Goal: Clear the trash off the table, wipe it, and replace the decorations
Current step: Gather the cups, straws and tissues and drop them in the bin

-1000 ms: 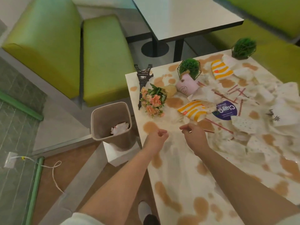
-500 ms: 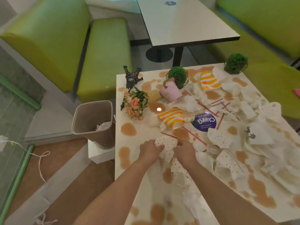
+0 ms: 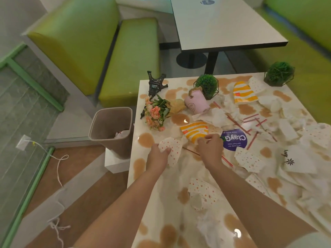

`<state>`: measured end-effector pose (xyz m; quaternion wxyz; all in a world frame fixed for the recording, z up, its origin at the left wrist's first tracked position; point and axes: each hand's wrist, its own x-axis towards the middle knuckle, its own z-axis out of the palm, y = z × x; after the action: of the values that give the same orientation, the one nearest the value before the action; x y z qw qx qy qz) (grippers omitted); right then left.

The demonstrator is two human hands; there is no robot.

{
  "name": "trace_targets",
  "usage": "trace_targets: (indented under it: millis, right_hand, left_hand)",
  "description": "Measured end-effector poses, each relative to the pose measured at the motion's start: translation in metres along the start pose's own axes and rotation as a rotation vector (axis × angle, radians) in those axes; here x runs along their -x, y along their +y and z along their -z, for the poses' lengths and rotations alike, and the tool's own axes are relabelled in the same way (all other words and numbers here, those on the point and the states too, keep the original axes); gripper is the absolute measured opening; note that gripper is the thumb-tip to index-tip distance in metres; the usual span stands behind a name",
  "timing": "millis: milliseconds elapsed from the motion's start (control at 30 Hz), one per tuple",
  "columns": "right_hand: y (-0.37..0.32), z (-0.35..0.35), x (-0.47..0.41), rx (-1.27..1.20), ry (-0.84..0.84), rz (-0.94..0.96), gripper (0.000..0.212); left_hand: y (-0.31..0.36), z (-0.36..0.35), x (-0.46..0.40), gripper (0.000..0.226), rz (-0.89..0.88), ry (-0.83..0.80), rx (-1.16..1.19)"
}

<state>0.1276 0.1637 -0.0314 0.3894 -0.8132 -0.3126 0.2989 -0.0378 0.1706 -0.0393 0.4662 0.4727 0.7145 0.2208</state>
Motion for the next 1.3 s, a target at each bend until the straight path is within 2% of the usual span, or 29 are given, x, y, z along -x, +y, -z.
trace_targets:
  millis: [133,300,467,600,667,767,900,1000,1100,1233,1300]
  right_hand:
    - [-0.009,-0.005,-0.02,-0.068,0.011,-0.157,0.052]
    - [-0.01,-0.017,-0.031,-0.144,-0.044,-0.291,0.07]
    - [-0.008,-0.022,-0.033,-0.279,-0.075,-0.386,0.074]
    - [-0.005,-0.021,-0.029,-0.373,-0.133,-0.427,0.067]
    - [-0.003,-0.023,-0.022,-0.405,-0.192,-0.401,0.064]
    - [-0.002,-0.028,-0.008,-0.45,-0.267,-0.327,0.042]
    - [-0.014,-0.047,0.02,-0.535,-0.24,-0.315,0.03]
    - [-0.026,-0.067,0.041,-0.519,-0.256,-0.205,0.018]
    - [-0.042,-0.098,0.059,-0.461,-0.292,-0.107,0.016]
    - [-0.066,-0.146,0.069,-0.296,-0.307,0.015,0.032]
    - [-0.078,-0.169,0.07,-0.188,-0.278,0.077,0.033]
  left_hand:
    - [-0.004,0.001,-0.004,0.048,0.012,0.037,0.028]
    - [-0.007,0.003,-0.01,0.052,0.013,0.033,0.068]
    - [-0.008,0.009,-0.019,0.056,0.03,0.05,0.1]
    - [-0.009,0.015,-0.024,0.058,0.038,0.076,0.15]
    - [-0.009,0.021,-0.026,0.058,0.057,0.09,0.199]
    - [-0.012,0.032,-0.03,0.058,0.06,0.108,0.248]
    - [-0.019,0.056,-0.041,0.053,0.068,0.16,0.321]
    - [-0.023,0.08,-0.052,0.049,0.068,0.222,0.365]
    - [-0.03,0.112,-0.069,0.048,0.073,0.253,0.366]
    - [-0.042,0.158,-0.099,0.048,0.099,0.29,0.311]
    - [-0.045,0.179,-0.116,0.048,0.116,0.319,0.272]
